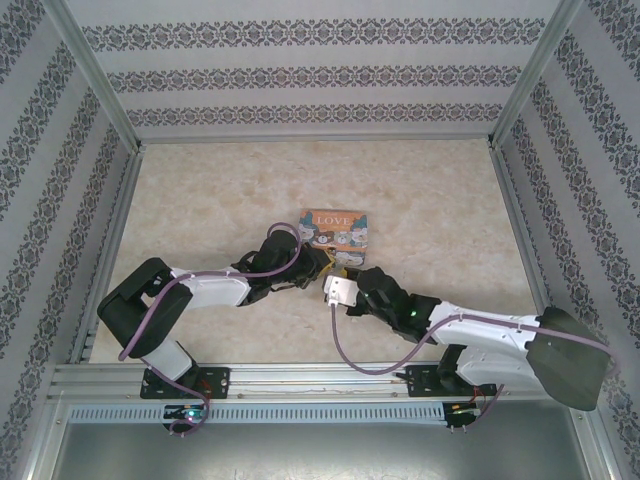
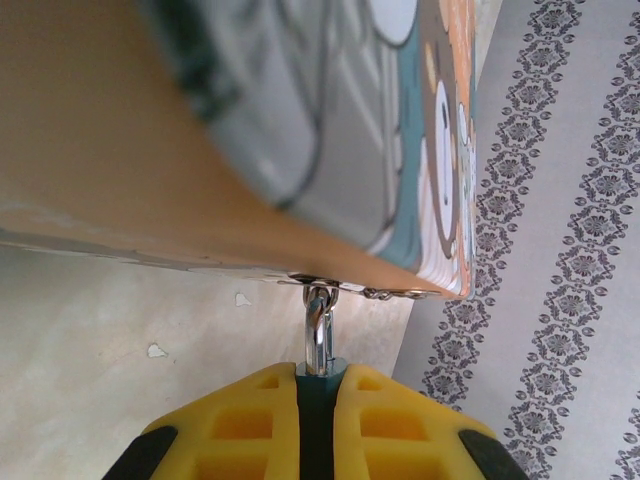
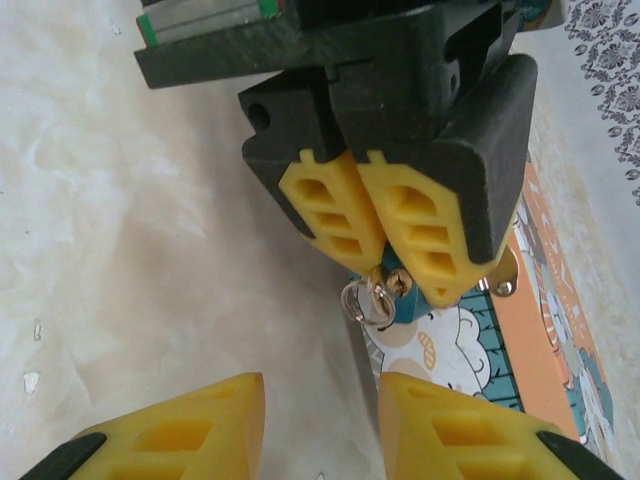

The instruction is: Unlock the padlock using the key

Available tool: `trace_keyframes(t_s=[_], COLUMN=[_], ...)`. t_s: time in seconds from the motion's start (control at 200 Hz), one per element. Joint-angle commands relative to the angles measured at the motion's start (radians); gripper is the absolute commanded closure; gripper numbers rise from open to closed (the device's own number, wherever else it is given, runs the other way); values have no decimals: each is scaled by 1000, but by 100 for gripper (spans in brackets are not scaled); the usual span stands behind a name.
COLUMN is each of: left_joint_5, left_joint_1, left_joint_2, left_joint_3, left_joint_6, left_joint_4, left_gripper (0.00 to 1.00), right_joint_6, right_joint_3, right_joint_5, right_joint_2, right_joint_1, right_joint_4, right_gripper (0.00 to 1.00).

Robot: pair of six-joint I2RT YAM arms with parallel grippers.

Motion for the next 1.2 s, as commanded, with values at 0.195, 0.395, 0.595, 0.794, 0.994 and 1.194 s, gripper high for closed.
trace_keyframes(t_s=[0.195, 0.395, 0.595, 0.794, 0.994, 1.194], left_joint_5=[20, 20, 20, 21, 24, 24], left_joint_1=[-7, -7, -7, -7, -7, -7], left_joint_2=[-27, -28, -25, -21, -20, -24], left_joint_3=[40, 39, 37, 34, 36, 34], left_joint_6=[-18, -18, -19, -27, -27, -27], left_joint_4=[-1, -2, 1, 11, 10, 10], left_gripper=[100, 100, 100, 100, 100, 100], right_joint_6=[11, 1, -14, -18, -17, -14], right_joint_3=[44, 61, 80, 86, 85, 91], right_joint_5=[-41, -33, -21, -10, 9, 38], right_joint_2=[30, 54, 88, 111, 128, 151], right_joint_1=[-24, -30, -33, -33, -35, -37], right_joint_4=[73, 91, 99, 105, 117, 125], right_gripper=[67, 70, 76, 82, 83, 84])
